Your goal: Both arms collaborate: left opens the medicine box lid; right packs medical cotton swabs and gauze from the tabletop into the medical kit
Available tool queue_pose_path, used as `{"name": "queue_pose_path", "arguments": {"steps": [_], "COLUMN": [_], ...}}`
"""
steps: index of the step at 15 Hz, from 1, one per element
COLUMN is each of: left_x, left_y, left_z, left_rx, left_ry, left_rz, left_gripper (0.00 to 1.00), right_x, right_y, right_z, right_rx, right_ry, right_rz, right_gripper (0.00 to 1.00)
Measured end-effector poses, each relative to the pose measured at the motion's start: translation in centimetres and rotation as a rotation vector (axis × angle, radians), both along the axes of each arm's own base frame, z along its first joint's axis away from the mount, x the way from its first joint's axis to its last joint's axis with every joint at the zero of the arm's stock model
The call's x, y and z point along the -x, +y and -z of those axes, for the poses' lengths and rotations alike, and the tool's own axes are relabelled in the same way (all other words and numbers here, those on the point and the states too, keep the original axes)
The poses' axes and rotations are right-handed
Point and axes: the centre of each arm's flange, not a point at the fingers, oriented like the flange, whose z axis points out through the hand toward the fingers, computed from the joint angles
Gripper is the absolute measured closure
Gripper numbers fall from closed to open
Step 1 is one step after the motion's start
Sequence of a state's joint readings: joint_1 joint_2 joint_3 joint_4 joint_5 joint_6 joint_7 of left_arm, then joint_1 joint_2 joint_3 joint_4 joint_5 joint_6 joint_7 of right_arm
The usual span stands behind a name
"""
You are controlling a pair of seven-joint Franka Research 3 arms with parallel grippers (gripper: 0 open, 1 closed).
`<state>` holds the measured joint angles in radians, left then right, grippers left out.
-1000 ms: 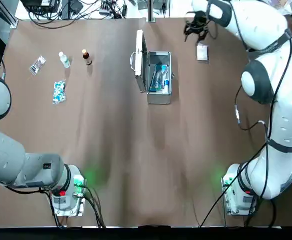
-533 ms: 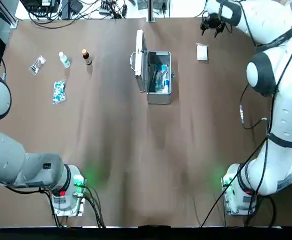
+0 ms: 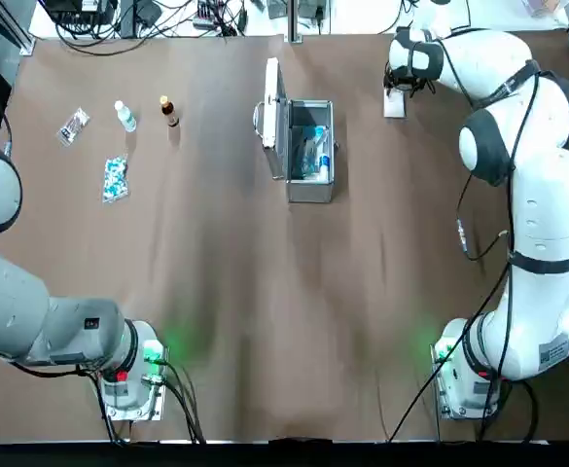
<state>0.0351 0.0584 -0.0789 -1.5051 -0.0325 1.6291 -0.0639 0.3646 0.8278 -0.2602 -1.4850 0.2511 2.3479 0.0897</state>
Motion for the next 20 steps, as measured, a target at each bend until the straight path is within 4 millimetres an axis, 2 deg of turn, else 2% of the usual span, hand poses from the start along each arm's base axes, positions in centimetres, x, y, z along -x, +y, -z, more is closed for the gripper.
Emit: {"name": "queue_pose_path", "arguments": {"steps": [3, 6, 7, 10, 12, 13, 15, 18, 20], "left_x": [0.0, 0.0, 0.0, 0.0, 0.0, 0.0, 0.0, 0.0, 0.0], "left_y": [0.0, -0.1, -0.1, -0.2, -0.3, -0.3, -0.3, -0.3, -0.3], "left_z": [0.0, 0.0, 0.0, 0.0, 0.0, 0.0, 0.0, 0.0, 0.0], "left_rx": [0.000, 0.000, 0.000, 0.000, 0.000, 0.000, 0.000, 0.000, 0.000], "left_ry": [0.000, 0.000, 0.000, 0.001, 0.001, 0.001, 0.001, 0.001, 0.001], "left_rz": [0.000, 0.001, 0.001, 0.003, 0.004, 0.005, 0.006, 0.006, 0.006], "left_gripper": [0.00, 0.00, 0.00, 0.00, 0.00, 0.00, 0.00, 0.00, 0.00], "right_x": [0.3, 0.3, 0.3, 0.2, 0.1, 0.0, -0.1, 0.2, 0.9], "right_y": [0.2, 0.4, 0.5, 1.0, 1.0, 1.1, 1.7, 5.3, 9.0], "right_z": [1.7, 1.9, 1.8, 1.5, 1.1, 0.6, 0.0, -1.5, -4.7], "right_rx": [0.006, 0.005, 0.004, -0.002, -0.011, -0.016, -0.032, -0.108, -0.152], "right_ry": [0.020, 0.019, 0.019, 0.014, 0.012, 0.009, 0.005, 0.041, 0.105], "right_rz": [-0.004, -0.007, -0.008, -0.003, 0.046, 0.071, 0.085, 0.127, 0.150], "right_gripper": [0.02, 0.04, 0.09, 0.40, 0.52, 0.66, 0.77, 0.80, 0.80]}}
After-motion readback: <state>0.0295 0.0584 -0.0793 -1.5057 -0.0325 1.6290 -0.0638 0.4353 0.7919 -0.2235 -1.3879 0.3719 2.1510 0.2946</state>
